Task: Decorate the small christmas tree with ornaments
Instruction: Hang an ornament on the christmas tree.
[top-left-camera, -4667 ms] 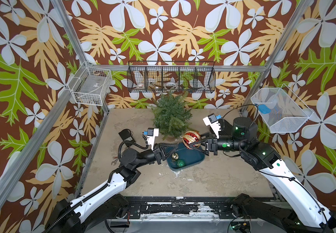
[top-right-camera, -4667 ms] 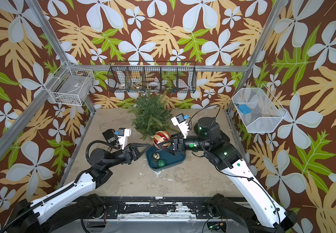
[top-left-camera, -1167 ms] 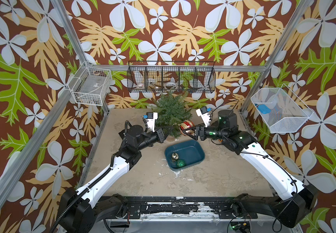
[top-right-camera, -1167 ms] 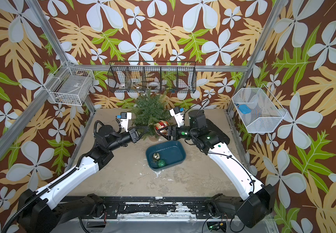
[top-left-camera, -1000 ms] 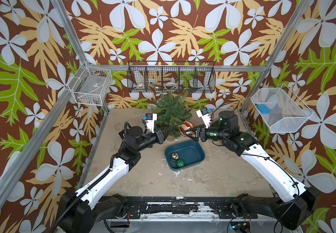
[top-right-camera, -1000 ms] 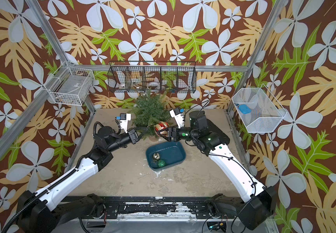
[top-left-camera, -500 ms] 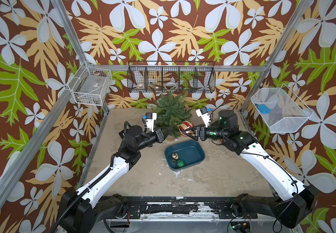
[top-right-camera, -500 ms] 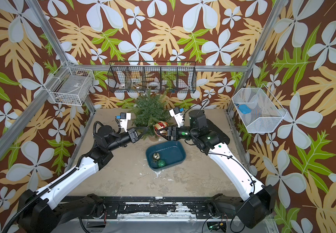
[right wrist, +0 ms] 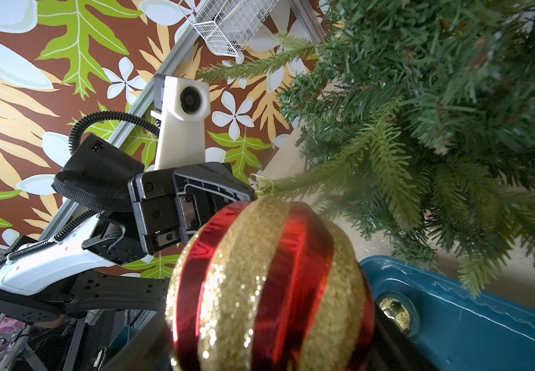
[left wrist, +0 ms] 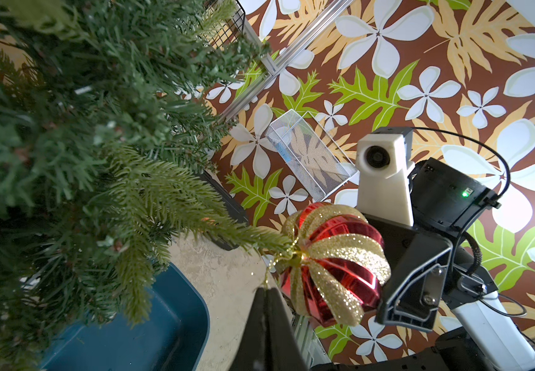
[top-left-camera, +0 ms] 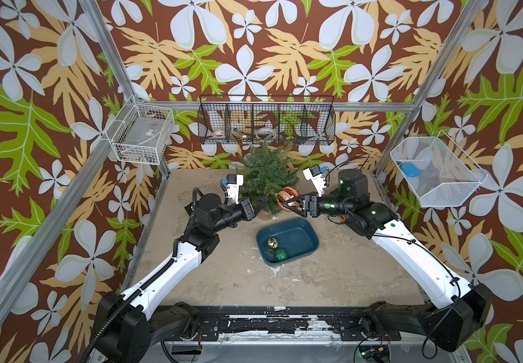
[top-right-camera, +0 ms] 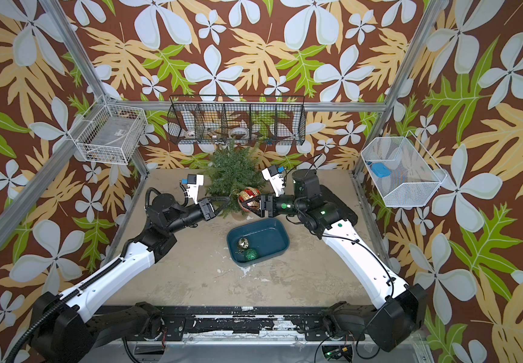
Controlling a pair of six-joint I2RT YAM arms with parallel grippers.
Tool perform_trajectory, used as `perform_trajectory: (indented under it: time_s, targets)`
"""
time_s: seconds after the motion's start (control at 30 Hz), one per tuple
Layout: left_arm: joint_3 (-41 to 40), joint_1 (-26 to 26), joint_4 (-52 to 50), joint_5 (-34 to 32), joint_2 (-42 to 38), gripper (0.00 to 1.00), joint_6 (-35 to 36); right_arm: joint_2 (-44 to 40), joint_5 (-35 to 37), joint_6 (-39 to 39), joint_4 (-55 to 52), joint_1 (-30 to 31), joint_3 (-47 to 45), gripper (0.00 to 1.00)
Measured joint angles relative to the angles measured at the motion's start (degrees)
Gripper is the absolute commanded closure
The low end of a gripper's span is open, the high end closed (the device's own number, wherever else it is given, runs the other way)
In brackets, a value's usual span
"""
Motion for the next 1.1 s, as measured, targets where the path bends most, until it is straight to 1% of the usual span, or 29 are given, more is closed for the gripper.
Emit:
perform_trajectory:
  time_s: [0.67,1.1]
  targets:
    - [1.7,0.9,0.5,4.6,3.8,1.0,-2.7,0.5,-0.7,1.7,0.9,0.0,-1.1,0.27]
    - [1.3,1.2,0.4,5.3,4.4,1.0,-3.7,0.2,-1.7,2.6,2.0,-1.0,-3.5,0.26]
